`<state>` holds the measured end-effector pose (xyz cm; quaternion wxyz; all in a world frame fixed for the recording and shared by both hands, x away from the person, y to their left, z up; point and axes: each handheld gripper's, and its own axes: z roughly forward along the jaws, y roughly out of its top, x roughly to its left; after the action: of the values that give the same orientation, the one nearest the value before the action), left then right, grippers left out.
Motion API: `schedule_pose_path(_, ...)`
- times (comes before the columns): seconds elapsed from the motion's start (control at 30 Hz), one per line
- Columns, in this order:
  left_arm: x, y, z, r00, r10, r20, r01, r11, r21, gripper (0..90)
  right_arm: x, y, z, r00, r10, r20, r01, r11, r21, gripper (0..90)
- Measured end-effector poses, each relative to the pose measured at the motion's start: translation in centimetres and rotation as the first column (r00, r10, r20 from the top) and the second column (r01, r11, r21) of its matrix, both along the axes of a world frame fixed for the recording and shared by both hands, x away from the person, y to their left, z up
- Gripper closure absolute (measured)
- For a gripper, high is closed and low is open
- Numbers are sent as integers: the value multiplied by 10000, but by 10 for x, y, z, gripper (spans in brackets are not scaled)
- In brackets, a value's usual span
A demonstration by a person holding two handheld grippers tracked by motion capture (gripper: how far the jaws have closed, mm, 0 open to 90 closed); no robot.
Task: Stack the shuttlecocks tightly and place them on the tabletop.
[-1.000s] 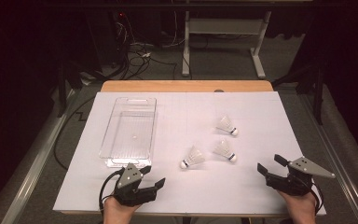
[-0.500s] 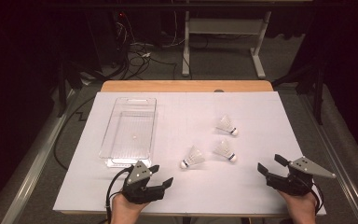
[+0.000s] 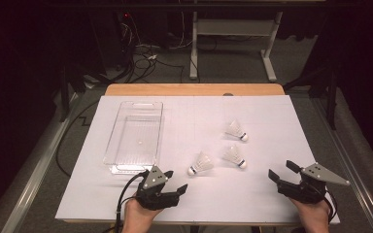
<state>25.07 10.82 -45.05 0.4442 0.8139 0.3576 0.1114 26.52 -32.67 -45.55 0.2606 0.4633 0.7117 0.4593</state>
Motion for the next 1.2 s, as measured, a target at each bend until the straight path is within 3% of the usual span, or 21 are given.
schedule_pose_path(0.73, 22, -24, 9, 9989, 49, -462, -44, 9999, 107, 346, 0, 0, 0, 10000, -15, -57, 15, 10000, 29, 239)
schedule_pose_path(1.2, 37, -38, 17, 9959, 139, -898, -84, 9981, 605, 369, 0, 0, 0, 10000, -14, -80, 14, 10000, 46, 241)
